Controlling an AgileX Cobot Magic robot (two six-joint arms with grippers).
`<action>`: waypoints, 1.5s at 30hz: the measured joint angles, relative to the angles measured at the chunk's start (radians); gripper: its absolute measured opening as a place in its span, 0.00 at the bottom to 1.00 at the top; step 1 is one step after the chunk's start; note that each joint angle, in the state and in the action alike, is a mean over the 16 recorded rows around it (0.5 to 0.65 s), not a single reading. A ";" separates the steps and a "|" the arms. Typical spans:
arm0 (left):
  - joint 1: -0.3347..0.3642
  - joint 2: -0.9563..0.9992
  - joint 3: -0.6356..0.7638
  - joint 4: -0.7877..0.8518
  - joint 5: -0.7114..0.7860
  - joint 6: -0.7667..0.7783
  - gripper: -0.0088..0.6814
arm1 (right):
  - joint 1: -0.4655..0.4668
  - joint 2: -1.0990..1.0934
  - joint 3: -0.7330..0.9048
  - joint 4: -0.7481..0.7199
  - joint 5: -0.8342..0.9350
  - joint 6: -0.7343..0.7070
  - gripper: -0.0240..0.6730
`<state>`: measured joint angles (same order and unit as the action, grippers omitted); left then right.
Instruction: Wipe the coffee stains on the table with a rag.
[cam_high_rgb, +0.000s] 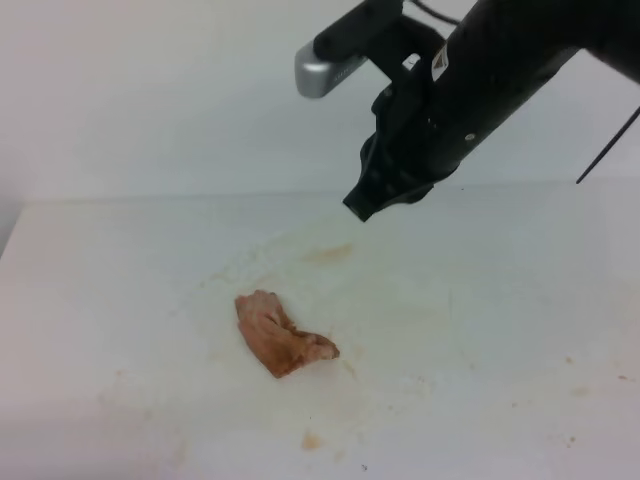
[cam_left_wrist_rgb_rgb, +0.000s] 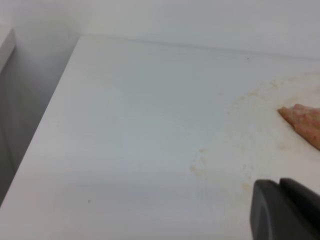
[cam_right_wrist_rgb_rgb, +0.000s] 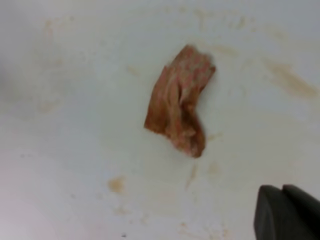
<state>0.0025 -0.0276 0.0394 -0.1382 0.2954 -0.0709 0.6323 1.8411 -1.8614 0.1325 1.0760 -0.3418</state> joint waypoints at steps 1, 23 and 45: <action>0.000 0.000 0.000 0.000 0.000 0.000 0.01 | 0.000 -0.012 0.008 -0.008 -0.003 0.017 0.04; 0.000 0.000 0.000 0.000 0.000 0.000 0.01 | 0.000 -0.366 0.629 0.017 -0.482 0.029 0.11; 0.000 0.000 0.000 0.000 0.000 0.000 0.01 | 0.045 0.307 0.090 0.178 -0.344 -0.229 0.50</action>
<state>0.0025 -0.0276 0.0394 -0.1382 0.2954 -0.0709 0.6777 2.1484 -1.7710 0.3104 0.7319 -0.5707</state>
